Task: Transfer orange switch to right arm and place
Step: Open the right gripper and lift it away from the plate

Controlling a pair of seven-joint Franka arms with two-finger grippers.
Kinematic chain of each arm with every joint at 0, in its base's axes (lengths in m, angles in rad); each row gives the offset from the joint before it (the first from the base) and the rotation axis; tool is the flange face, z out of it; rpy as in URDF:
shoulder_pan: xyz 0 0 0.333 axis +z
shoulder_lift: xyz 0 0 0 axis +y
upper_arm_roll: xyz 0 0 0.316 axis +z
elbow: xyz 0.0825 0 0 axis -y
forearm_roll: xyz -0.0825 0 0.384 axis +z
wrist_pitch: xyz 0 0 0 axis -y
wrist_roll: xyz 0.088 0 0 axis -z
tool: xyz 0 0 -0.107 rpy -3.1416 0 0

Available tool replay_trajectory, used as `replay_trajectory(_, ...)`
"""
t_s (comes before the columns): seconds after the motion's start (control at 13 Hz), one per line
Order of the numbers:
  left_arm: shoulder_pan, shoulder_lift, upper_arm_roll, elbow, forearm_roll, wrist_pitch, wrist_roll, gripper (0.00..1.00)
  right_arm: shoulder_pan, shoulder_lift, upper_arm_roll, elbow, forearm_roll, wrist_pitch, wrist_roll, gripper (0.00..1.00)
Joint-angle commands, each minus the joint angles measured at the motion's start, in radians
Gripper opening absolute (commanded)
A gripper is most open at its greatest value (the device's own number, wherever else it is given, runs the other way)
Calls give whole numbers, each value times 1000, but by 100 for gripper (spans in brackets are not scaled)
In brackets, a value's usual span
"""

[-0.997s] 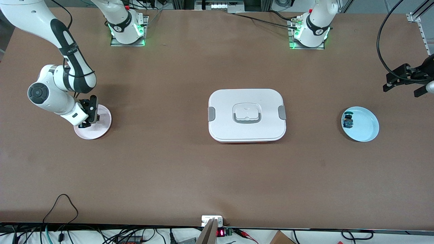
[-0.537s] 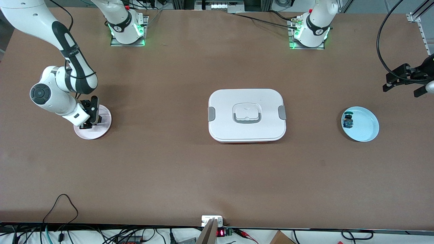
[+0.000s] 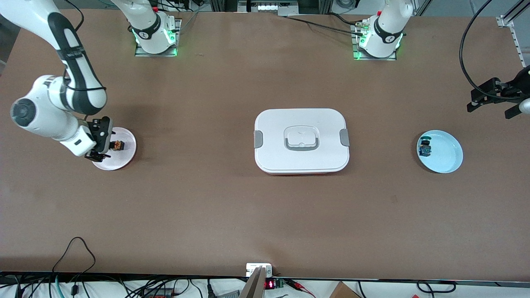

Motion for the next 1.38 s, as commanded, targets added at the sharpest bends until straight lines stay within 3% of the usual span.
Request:
replay_trajectory(0.0,-6,15,-3,29,30,-12,-15,100,-8,-26,13,70,35,-62,59,100)
replay_trajectory(0.23,-6,15,-4,30,30,-12,-15,100,-4,-59,19,140,98,-200,279,100)
replay_trajectory(0.61,-6,15,-3,30,29,-12,-15,100,88,-196,19,197,137,-437,992,100)
replay_trajectory(0.92,-6,15,-3,30,28,-12,-15,100,157,-211,19,321,137,-675,1571,100)
replay_trajectory(1.07,-6,15,-3,31,28,-12,-15,100,195,-213,16,390,112,-792,1681,100)
replay_trajectory(1.23,-6,15,-3,29,30,-12,-15,100,228,-211,12,441,-25,-827,1664,100)
replay_trajectory(1.3,-6,15,-3,29,30,-12,-15,100,222,-211,6,444,-49,-824,1658,100)
